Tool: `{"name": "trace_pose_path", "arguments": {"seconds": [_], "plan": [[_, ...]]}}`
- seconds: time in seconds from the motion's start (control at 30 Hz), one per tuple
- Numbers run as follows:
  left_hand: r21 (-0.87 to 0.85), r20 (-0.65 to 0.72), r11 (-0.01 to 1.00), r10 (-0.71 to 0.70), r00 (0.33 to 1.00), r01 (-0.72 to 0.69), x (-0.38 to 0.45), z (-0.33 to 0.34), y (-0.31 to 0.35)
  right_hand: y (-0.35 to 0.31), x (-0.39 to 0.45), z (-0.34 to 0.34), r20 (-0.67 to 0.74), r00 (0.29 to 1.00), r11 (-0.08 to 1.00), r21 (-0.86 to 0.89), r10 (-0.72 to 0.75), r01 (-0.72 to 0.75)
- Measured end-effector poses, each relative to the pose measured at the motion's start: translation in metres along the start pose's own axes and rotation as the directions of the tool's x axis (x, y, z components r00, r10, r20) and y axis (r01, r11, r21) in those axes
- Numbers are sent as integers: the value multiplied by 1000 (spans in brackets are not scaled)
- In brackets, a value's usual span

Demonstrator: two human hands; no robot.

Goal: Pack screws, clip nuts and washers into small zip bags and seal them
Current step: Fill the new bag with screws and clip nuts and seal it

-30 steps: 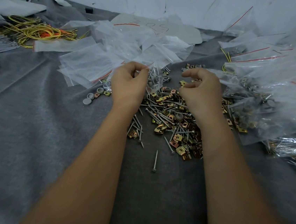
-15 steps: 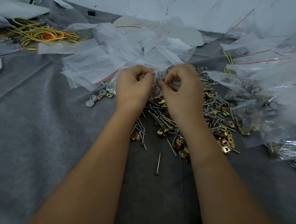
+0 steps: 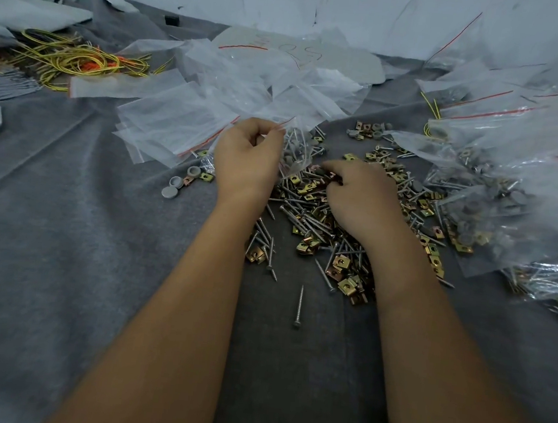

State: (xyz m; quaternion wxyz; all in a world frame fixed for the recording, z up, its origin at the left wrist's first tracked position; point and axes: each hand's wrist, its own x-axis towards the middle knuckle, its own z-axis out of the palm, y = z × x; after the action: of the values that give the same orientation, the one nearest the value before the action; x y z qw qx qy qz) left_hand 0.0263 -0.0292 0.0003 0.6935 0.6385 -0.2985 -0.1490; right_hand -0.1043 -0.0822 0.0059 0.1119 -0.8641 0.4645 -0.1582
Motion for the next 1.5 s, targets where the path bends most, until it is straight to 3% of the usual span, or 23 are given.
{"name": "trace_pose_path", "arguments": {"seconds": [0.23,0.3,0.4,0.53,0.7,0.8,0.9,0.97,1.07,1.23,1.33,1.4,1.5], "plan": [[0,6,1000,-3,1000,3,0,0,0,-3,-6,-7,-56,995,978,198,85,-73],[6,5,1000,-1,1000,1,0,-1,0,-4,-5,-6,-132,986,959,276,105,-65],[8,14,1000,-11,1000,11,0,-1,0,-5,-2,-3,-293,951,929,371,101,16],[-3,30,1000,-4,1000,5,0,-1,-1,-15,-2,1,-426,905,847,478,-7,231],[-19,44,1000,12,999,-11,0,-2,-1,-23,-2,8,-407,905,858,412,-126,305],[-22,39,1000,-4,999,5,-1,-3,1,-18,-4,6,-454,872,902,278,-181,331],[-48,67,998,31,997,-27,-4,-4,6,-11,-4,3,-338,908,949,101,-250,298],[-97,160,993,77,984,-62,-7,-5,9,-10,-4,2,-297,926,959,89,-233,270],[-190,311,981,97,946,-38,-13,-6,12,-14,-5,-2,-363,927,944,266,-89,195],[-68,408,995,94,908,-72,-11,-2,7,-14,-7,-8,-399,901,813,574,171,101],[-93,390,979,205,898,-183,-15,-2,9,-14,-6,-9,-409,894,773,622,185,124],[-174,343,977,174,923,-119,-15,-1,11,-16,-7,-10,-399,902,739,656,165,155],[-300,307,954,114,945,-17,-11,-3,13,-16,-8,-12,-341,923,545,815,176,198]]}}
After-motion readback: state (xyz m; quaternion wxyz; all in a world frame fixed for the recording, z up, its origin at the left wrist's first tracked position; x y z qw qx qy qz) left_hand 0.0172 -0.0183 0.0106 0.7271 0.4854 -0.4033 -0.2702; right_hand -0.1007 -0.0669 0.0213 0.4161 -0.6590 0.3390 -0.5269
